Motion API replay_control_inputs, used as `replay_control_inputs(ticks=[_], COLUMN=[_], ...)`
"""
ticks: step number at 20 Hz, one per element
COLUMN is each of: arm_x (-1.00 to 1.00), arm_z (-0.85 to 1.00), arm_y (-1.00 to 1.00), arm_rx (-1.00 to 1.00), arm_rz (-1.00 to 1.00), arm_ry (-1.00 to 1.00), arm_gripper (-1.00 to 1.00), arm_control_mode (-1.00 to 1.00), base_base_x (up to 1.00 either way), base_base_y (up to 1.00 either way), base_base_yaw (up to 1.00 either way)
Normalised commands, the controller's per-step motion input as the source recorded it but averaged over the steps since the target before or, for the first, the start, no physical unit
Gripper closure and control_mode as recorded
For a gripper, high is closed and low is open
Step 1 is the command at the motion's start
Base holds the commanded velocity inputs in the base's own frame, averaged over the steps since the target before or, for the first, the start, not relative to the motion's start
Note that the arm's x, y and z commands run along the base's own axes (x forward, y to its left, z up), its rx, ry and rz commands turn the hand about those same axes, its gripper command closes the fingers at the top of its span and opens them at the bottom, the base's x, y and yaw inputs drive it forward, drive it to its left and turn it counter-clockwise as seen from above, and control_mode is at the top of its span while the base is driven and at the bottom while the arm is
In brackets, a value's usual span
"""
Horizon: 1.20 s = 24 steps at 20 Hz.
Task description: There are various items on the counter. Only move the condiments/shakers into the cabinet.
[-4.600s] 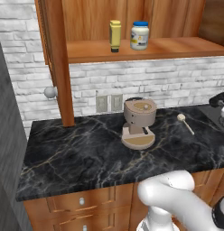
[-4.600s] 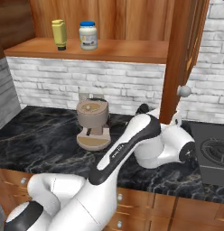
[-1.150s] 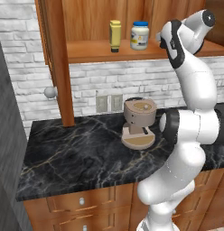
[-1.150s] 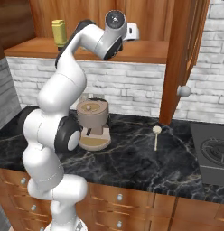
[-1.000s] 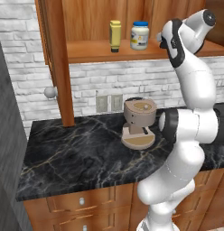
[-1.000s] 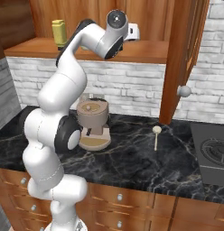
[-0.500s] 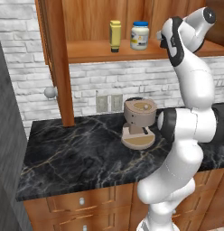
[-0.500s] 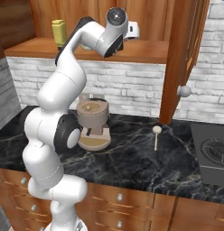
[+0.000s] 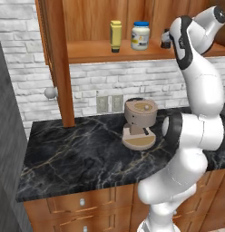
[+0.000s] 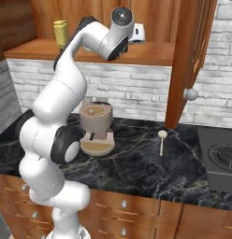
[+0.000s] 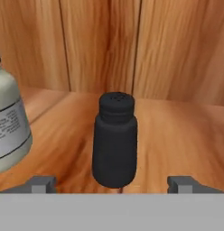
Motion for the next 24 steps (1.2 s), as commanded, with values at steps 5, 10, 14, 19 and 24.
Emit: replay_control_inputs(ticks=[5,10,14,19,24], arm_x=[-1.0,-1.0,-1.0,-0.89,-0.54], arm_z=[-0.92,-1.0,-1.0,-0.67,0.0], arm_y=[0.02,0.41,0.38,0.23,0.11], arm_rx=[-0.02,-0.14,-0.18,0.01,0.0], arm_rz=[0.0,0.0,0.0,-0.06,0.07], arm_ry=[-0.05,0.0,0.0,0.04,-0.15], arm_gripper=[-1.0,-1.0,-1.0,-1.0,-1.0], arm_control_mode=[-1.0,-1.0,-1.0,-1.0,-1.0], base_base_x=[0.0,0.0,0.0,0.0,0.0], base_base_y=[0.0,0.0,0.0,0.0,0.0], base_base_yaw=[0.0,0.0,0.0,0.0,0.0])
